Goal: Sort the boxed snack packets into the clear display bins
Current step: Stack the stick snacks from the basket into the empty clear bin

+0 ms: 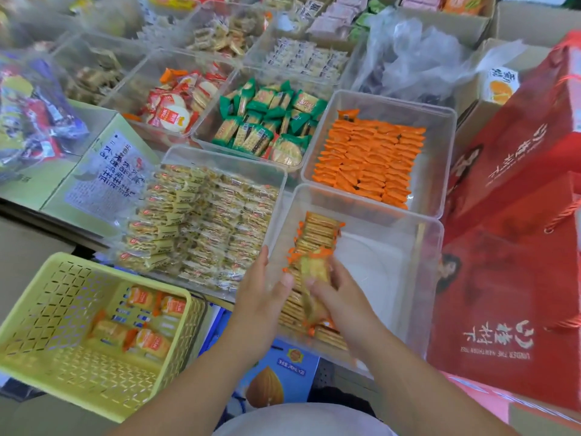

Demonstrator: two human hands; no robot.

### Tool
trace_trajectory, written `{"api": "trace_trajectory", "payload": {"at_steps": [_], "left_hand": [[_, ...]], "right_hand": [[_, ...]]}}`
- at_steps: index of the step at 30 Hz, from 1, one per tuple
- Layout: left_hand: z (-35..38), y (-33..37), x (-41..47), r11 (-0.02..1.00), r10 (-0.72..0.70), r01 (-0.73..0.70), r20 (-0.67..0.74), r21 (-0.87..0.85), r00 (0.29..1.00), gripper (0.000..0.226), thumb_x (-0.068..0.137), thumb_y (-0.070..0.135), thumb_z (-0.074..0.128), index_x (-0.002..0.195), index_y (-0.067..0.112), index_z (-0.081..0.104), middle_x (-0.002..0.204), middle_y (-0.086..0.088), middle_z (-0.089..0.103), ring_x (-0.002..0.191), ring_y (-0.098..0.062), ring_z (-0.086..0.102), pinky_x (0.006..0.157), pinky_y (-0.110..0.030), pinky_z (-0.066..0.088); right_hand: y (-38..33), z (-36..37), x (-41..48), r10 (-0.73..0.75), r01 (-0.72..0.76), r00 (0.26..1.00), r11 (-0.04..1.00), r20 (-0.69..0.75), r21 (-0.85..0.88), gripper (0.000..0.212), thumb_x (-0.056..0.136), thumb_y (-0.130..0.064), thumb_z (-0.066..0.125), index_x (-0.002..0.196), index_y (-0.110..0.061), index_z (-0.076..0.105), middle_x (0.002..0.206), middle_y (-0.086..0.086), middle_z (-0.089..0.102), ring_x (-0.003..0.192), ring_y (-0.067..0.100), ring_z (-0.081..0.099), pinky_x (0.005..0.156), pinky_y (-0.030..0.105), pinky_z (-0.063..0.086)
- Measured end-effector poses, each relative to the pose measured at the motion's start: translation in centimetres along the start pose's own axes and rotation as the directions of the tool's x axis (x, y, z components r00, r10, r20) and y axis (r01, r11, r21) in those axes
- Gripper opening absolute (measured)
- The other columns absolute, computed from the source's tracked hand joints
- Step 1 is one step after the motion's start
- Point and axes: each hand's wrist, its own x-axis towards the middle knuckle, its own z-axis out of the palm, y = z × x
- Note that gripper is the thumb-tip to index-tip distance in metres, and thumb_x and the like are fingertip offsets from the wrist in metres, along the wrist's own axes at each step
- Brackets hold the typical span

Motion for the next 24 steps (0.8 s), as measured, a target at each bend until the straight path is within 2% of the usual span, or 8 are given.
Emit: {"api": "trace_trajectory", "payload": {"at_steps": [1, 4, 7, 10, 15, 17, 20, 24], "left_hand": [[-0.7, -1.1, 0.0, 0.990, 0.029, -0.026, -0.020, 0.140, 0.999, 0.108, 0.072, 0.087, 0.053, 0.162, 0.038, 0.017, 0.163, 0.010, 0.029, 0.151, -0.015, 0.026, 0.120, -0.050, 0.031], [-2.0, -3.0, -0.2, 0.897, 0.090, -0.043, -0.087, 0.440, 0.992, 0.095, 0.084, 0.072, 0.060, 0.161, 0.030, 0.023, 0.162, 0.003, 0.031, 0.150, -0.023, 0.026, 0.120, -0.052, 0.030], [-2.3, -3.8, -0.1, 0.836, 0.051, -0.022, -0.038, 0.549, 0.998, 0.099, 0.088, 0.070, 0.058, 0.164, 0.023, 0.015, 0.165, 0.000, 0.026, 0.151, -0.025, 0.021, 0.121, -0.046, 0.027], [-2.5, -4.5, -0.3, 0.761, 0.038, -0.045, 0.025, 0.647, 0.999, 0.105, 0.089, 0.074, 0.052, 0.164, 0.019, 0.005, 0.170, 0.001, 0.017, 0.155, -0.021, 0.013, 0.124, -0.040, 0.019], [-2.9, -5.2, 0.1, 0.747, 0.045, -0.067, 0.050, 0.662, 0.998, 0.105, 0.091, 0.073, 0.053, 0.165, 0.018, 0.002, 0.171, 0.002, 0.014, 0.157, -0.020, 0.013, 0.126, -0.038, 0.017], [-3.0, -5.5, 0.2, 0.754, 0.047, -0.070, 0.052, 0.653, 0.998, 0.105, 0.090, 0.073, 0.053, 0.165, 0.018, 0.002, 0.172, 0.002, 0.012, 0.157, -0.019, 0.011, 0.126, -0.036, 0.015], [-3.1, -6.0, 0.2, 0.768, 0.039, -0.062, 0.050, 0.637, 0.998, 0.106, 0.089, 0.074, 0.052, 0.165, 0.020, 0.000, 0.172, 0.004, 0.009, 0.158, -0.018, 0.007, 0.125, -0.034, 0.012], [-3.0, -6.3, 0.4, 0.777, 0.046, -0.064, 0.045, 0.626, 0.998, 0.106, 0.089, 0.073, 0.054, 0.165, 0.020, 0.001, 0.172, 0.004, 0.009, 0.158, -0.017, 0.006, 0.125, -0.034, 0.011]], "right_hand": [[0.1, -1.1, 1.2, -0.004, -0.013, 0.991, 0.992, -0.135, -0.126, 0.089, 0.070, -0.055, 0.075, 0.148, -0.033, 0.039, 0.133, -0.011, 0.061, 0.113, 0.001, 0.064, 0.087, 0.023, 0.054], [1.5, -4.7, 5.0, -0.051, -0.182, 0.876, 0.886, -0.479, -0.427, 0.116, 0.075, -0.054, 0.080, 0.161, -0.015, 0.013, 0.154, 0.008, 0.039, 0.138, 0.025, 0.045, 0.108, 0.042, 0.043], [3.1, -6.2, 7.3, -0.165, -0.280, 0.739, 0.807, -0.653, -0.520, 0.122, 0.073, -0.060, 0.077, 0.161, -0.012, 0.006, 0.154, 0.015, 0.034, 0.140, 0.036, 0.037, 0.105, 0.048, 0.043], [4.5, -6.2, 8.3, -0.216, -0.329, 0.769, 0.673, -0.602, -0.663, 0.124, 0.073, -0.064, 0.075, 0.160, -0.010, 0.004, 0.154, 0.015, 0.034, 0.139, 0.038, 0.035, 0.103, 0.050, 0.042], [5.3, -6.3, 8.2, 0.006, -0.347, 0.931, 0.330, -0.365, -0.878, 0.126, 0.068, -0.074, 0.075, 0.160, -0.023, 0.006, 0.160, -0.002, 0.023, 0.143, 0.032, 0.022, 0.102, 0.052, 0.038], [5.0, -6.6, 7.9, 0.054, -0.322, 0.946, 0.297, -0.321, -0.899, 0.124, 0.062, -0.074, 0.080, 0.158, -0.033, 0.013, 0.162, -0.007, 0.017, 0.146, 0.031, 0.015, 0.102, 0.054, 0.039], [4.7, -7.1, 7.4, 0.158, -0.341, 0.939, 0.278, -0.307, -0.898, 0.123, 0.056, -0.077, 0.080, 0.155, -0.047, 0.012, 0.164, 0.001, 0.001, 0.146, 0.037, 0.011, 0.108, 0.053, 0.038], [5.1, -7.3, 7.4, 0.274, -0.402, 0.911, 0.423, -0.308, -0.812, 0.124, 0.070, -0.075, 0.073, 0.160, -0.037, -0.005, 0.165, 0.007, -0.004, 0.147, 0.043, 0.016, 0.114, 0.047, 0.030]]}}
